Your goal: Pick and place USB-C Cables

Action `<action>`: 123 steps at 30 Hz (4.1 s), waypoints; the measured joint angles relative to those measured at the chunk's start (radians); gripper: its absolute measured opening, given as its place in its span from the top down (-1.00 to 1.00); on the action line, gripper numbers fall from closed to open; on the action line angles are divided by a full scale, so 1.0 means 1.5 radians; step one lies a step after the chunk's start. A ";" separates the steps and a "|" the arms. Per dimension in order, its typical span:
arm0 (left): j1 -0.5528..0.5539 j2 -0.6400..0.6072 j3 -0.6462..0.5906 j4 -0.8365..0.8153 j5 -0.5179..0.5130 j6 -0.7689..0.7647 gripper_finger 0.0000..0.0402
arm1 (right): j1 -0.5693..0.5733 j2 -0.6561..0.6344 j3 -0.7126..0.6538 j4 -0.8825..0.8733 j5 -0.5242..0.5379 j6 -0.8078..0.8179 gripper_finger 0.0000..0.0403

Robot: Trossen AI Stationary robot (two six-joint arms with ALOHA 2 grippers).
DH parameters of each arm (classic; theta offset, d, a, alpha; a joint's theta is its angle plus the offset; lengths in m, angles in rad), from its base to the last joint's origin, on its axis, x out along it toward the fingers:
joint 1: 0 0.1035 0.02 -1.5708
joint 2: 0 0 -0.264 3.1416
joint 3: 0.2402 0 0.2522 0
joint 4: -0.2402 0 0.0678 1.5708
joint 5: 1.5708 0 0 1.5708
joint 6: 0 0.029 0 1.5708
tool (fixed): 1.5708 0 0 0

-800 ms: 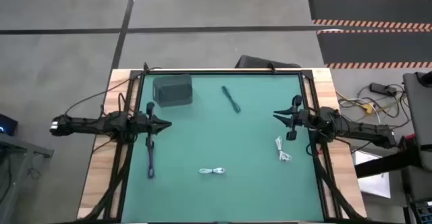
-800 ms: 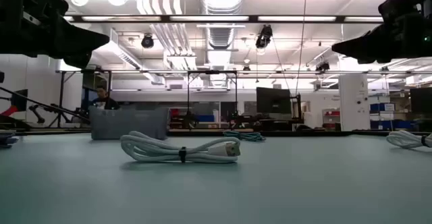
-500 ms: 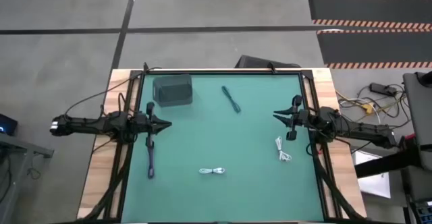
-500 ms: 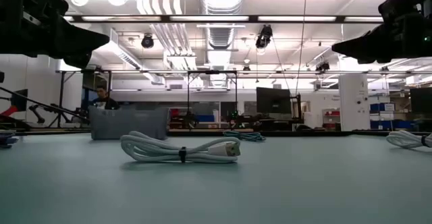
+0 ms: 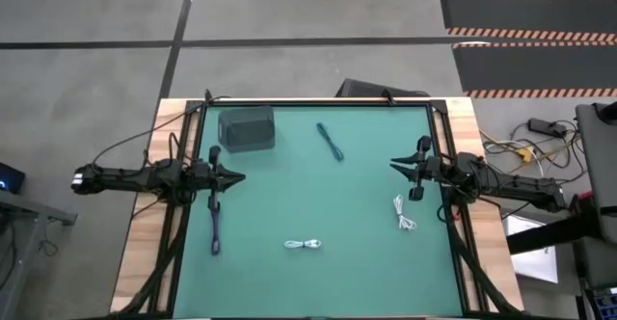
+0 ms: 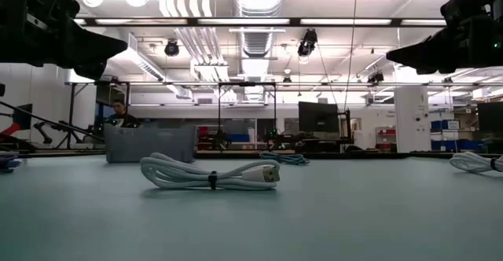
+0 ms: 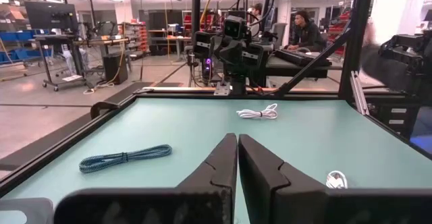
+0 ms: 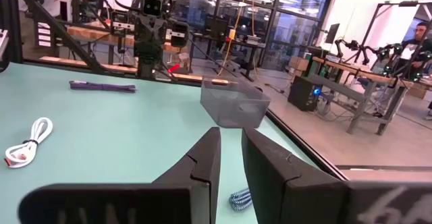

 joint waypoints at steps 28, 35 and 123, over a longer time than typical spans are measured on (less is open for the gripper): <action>0.000 0.000 0.000 0.000 0.000 0.000 1.00 | 0.000 0.000 0.000 0.000 0.000 0.000 0.74; 0.000 0.000 0.000 0.000 0.000 0.000 1.00 | 0.000 0.000 0.000 0.000 0.000 -0.011 0.74; 0.000 0.061 0.005 0.485 -0.018 0.174 1.00 | -0.004 0.573 0.324 0.279 0.072 0.311 0.74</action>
